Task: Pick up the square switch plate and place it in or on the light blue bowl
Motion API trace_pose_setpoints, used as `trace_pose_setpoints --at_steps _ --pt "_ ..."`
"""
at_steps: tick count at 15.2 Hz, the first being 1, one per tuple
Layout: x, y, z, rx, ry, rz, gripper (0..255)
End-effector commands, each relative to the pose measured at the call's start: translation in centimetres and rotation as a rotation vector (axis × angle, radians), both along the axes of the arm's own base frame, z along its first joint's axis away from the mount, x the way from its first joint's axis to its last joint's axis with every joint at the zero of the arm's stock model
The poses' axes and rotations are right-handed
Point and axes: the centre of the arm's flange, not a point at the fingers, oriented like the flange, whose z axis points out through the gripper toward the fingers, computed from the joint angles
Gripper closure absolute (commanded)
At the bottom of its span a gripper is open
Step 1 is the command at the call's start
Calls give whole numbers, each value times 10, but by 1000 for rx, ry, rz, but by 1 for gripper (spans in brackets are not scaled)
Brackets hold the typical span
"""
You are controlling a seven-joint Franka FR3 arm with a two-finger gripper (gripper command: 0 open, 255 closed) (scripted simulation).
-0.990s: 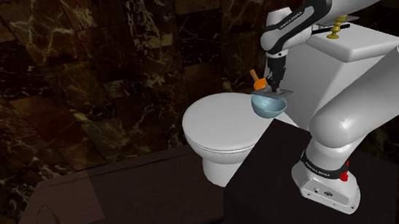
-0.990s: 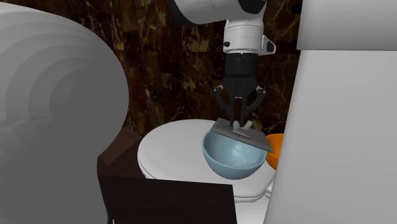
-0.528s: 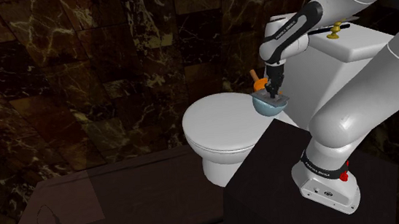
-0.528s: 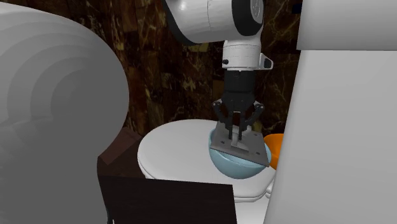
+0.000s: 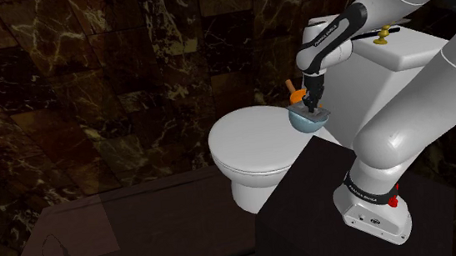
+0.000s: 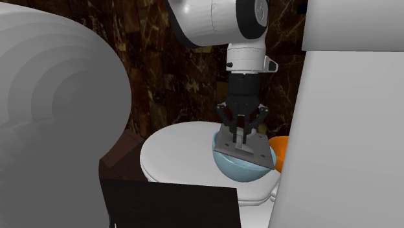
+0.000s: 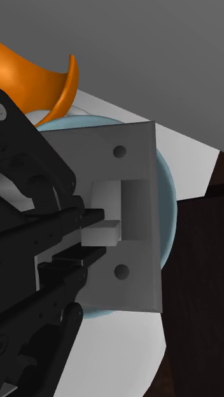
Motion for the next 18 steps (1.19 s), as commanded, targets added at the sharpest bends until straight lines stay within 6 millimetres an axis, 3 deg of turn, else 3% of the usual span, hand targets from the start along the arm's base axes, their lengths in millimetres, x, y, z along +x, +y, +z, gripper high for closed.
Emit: trace_pose_setpoints --at_steps 1,6,10,18 --pt "-1 1 -2 3 5 0 0" --pt "-1 1 -2 3 5 0 0" --pt "7 0 47 3 5 0 0" --pt "7 0 47 3 5 0 0"
